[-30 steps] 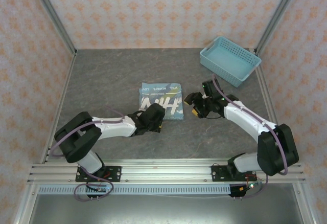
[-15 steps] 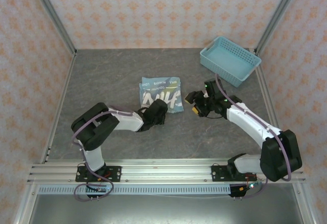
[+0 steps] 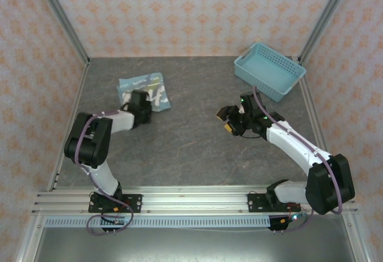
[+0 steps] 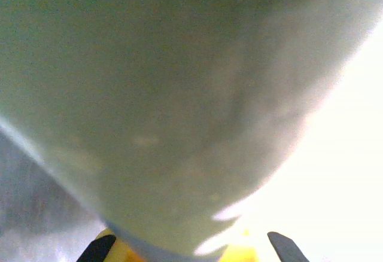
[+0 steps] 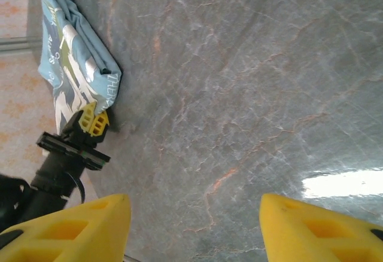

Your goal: Fold and stack the t-shirts

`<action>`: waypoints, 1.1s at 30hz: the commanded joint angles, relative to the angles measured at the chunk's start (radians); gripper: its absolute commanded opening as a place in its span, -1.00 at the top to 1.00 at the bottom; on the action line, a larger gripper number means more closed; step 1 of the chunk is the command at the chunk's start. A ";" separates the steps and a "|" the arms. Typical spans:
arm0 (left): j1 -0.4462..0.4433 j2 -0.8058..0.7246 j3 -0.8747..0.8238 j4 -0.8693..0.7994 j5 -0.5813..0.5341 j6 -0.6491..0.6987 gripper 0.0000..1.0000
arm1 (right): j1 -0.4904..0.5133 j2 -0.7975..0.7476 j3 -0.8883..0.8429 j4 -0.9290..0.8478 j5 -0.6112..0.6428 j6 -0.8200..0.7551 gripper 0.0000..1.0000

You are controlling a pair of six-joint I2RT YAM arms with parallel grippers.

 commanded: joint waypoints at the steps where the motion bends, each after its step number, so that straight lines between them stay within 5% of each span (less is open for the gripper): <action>1: 0.116 0.047 0.131 -0.190 0.150 0.340 1.00 | -0.003 -0.023 0.020 0.111 -0.049 -0.036 -0.18; 7: 0.274 0.199 0.322 -0.302 0.231 0.481 1.00 | -0.002 0.034 0.092 0.115 -0.071 -0.054 -0.19; 13: 0.323 0.401 0.642 -0.483 0.255 0.616 1.00 | 0.002 0.080 0.145 0.095 -0.071 -0.063 -0.18; 22: 0.359 0.492 0.748 -0.436 0.300 0.548 0.97 | 0.005 0.103 0.185 0.083 -0.056 -0.076 -0.19; 26: 0.357 0.395 0.684 -0.398 0.300 0.547 0.23 | 0.005 0.100 0.202 0.123 -0.046 -0.077 -0.22; 28: 0.353 0.298 0.628 -0.388 0.295 0.547 -0.45 | 0.005 0.096 0.216 0.137 -0.036 -0.080 -0.24; 29: 0.350 0.234 0.589 -0.374 0.293 0.549 -0.98 | 0.005 0.093 0.227 0.141 -0.027 -0.083 -0.24; 33: 0.322 -0.038 0.448 -0.408 0.246 0.582 -0.99 | 0.005 0.064 0.275 0.149 0.017 -0.092 -0.29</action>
